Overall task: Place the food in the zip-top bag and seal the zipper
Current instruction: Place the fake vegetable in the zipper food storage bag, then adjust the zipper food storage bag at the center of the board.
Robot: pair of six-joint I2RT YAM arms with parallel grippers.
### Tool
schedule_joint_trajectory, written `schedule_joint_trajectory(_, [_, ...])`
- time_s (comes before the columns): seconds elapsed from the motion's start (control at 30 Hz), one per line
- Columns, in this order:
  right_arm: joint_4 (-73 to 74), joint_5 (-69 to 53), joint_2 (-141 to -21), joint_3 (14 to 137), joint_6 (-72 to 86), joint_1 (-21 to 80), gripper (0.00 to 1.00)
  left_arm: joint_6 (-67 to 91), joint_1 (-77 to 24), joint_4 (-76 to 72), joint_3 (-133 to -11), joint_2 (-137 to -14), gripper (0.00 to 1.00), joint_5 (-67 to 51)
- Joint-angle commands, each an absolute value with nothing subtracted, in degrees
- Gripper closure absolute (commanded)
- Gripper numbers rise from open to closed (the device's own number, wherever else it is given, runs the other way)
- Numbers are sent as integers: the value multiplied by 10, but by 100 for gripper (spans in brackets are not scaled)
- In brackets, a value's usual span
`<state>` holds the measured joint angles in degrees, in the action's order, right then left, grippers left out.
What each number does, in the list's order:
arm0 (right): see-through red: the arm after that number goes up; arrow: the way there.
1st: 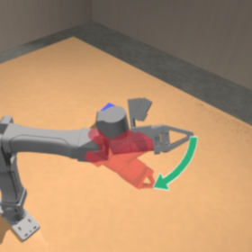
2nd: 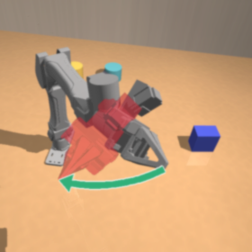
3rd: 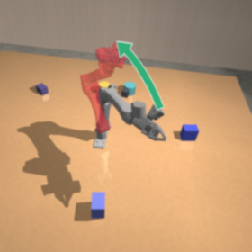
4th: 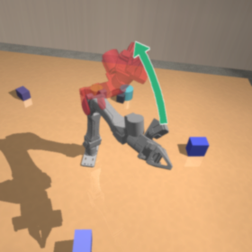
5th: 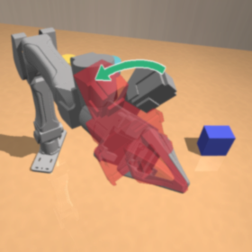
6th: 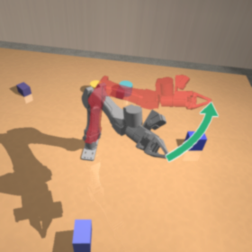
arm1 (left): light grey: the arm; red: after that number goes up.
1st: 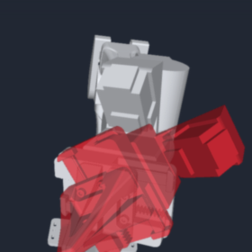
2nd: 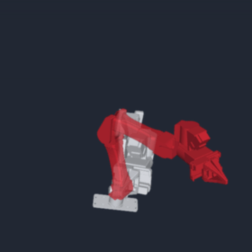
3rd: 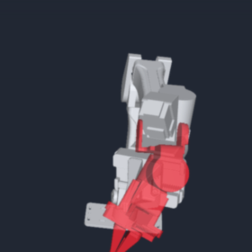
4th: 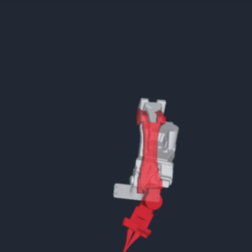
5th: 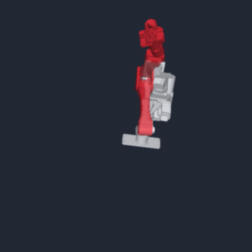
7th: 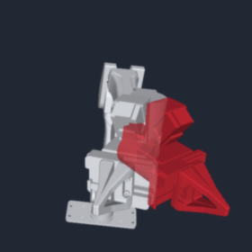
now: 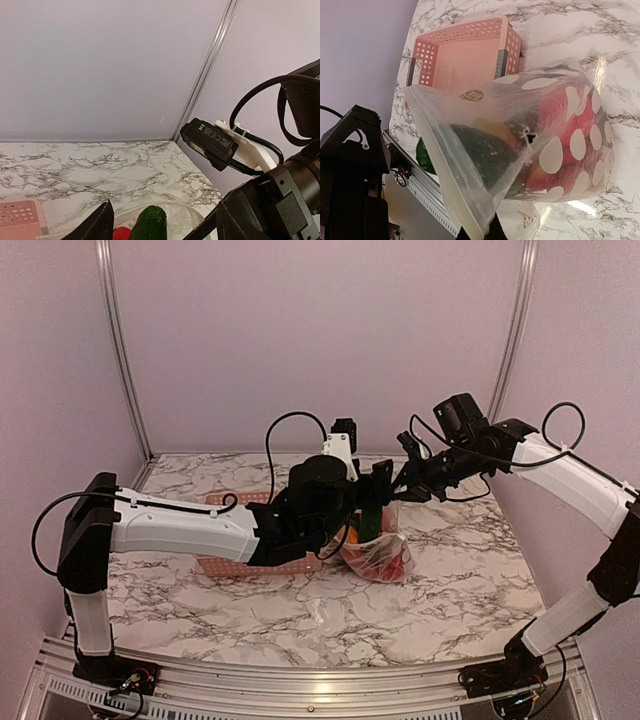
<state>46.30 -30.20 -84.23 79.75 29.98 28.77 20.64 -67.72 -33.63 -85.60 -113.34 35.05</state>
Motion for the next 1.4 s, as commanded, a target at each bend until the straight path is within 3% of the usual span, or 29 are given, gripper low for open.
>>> schedule_joint_trajectory(0.0, [454,-299,-835,819,291,282,100,165,-679,-246,-873,-1067,28,367])
schedule_joint_trajectory(0.2, [454,-297,-830,812,281,282,100,233,-661,-25,-866,-989,35,406])
schedule_joint_trajectory(0.3, [453,-291,-828,811,276,282,100,297,-636,47,-836,-961,44,313])
schedule_joint_trajectory(0.43, [445,-288,-827,803,274,282,100,345,-623,66,-796,-946,52,241])
schedule_joint_trajectory(0.7, [441,-293,-839,818,271,283,100,420,-612,123,-806,-991,53,180])
schedule_joint_trajectory(0.93, [450,-292,-846,823,260,283,100,473,-600,164,-837,-1034,67,139])
schedule_joint_trajectory(1.13, [452,-293,-846,822,259,283,100,453,-585,144,-884,-1067,87,85])
schedule_joint_trajectory(1.2, [457,-289,-845,826,257,283,100,451,-578,127,-903,-1072,99,72])
schedule_joint_trajectory(1.37, [574,-171,-862,931,229,298,100,433,-581,124,-1012,-1075,100,44])
